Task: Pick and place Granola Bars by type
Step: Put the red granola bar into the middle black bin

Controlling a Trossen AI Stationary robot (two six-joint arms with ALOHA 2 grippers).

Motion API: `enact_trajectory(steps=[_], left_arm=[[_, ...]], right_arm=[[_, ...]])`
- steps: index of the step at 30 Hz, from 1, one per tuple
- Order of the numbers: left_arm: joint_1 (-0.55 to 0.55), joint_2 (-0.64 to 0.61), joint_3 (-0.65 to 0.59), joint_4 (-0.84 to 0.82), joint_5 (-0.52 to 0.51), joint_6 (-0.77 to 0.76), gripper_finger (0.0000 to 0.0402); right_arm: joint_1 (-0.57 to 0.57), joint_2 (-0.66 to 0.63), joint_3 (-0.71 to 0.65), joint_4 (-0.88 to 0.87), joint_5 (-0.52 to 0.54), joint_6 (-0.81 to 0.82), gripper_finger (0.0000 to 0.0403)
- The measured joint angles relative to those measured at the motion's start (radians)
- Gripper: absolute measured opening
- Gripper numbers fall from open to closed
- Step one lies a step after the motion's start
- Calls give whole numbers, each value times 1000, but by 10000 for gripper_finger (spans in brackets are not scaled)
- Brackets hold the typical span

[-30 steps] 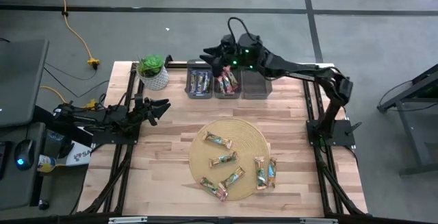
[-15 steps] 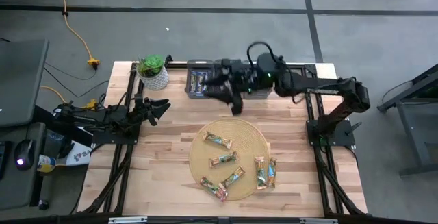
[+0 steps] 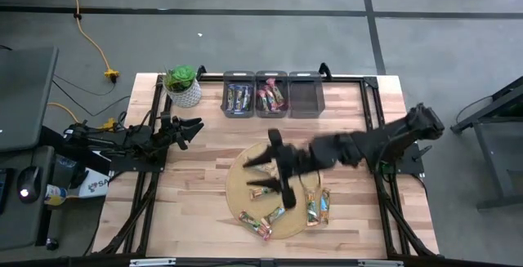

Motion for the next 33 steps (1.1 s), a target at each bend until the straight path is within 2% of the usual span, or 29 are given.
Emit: enact_trajectory(steps=[5,10,13,16,19,24,27,30,33], left_arm=[[0,0,0,0,0,0,211],[0,0,0,0,0,0,211],[0,0,0,0,0,0,211],[0,0,0,0,0,0,211],[0,0,0,0,0,0,211],[0,0,0,0,0,0,211],[0,0,0,0,0,0,211],[0,0,0,1,0,0,211],[0,1,0,-3,0,0,211]], right_arm=[[141,60,0,35,269,-79,188],[218,123,0,89,531,28,188],[234,165,0,89,617,102,188],[231,220,44,83,611,139,188],[217,307,182,54,578,75,188],[172,511,580,-244,507,23,188],[144,624,808,-404,500,28,188],[126,606,707,-305,477,90,188],[103,586,653,-404,414,264,188]])
